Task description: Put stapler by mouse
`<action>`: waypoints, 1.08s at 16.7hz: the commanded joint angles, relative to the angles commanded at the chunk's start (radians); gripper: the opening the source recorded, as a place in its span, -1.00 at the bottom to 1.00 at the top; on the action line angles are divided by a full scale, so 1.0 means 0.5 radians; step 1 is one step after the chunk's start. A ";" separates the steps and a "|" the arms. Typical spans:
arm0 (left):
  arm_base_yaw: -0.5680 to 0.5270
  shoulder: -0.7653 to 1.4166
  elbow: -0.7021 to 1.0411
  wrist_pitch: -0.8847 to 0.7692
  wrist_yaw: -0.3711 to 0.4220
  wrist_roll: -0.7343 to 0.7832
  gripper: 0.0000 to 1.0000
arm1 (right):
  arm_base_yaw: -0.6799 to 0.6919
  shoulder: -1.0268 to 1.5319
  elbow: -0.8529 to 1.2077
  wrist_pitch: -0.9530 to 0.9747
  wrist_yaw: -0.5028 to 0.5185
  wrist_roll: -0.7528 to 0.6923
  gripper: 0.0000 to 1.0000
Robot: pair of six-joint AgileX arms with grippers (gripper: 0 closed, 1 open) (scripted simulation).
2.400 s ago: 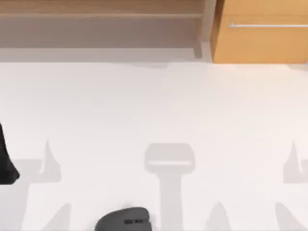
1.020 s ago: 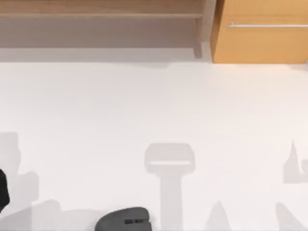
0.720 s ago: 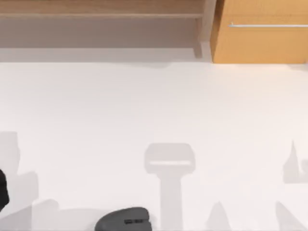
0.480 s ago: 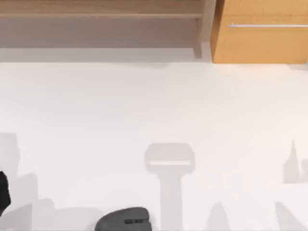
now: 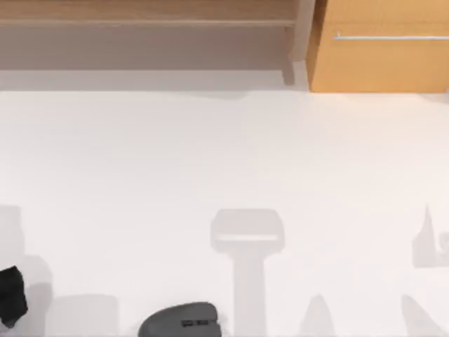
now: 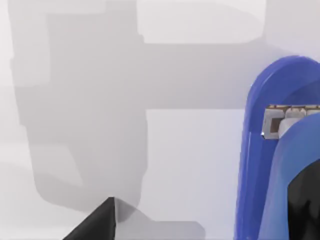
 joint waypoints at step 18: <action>0.000 0.000 0.000 0.000 0.000 0.000 -1.00 | 0.000 0.000 0.000 0.000 0.000 0.000 1.00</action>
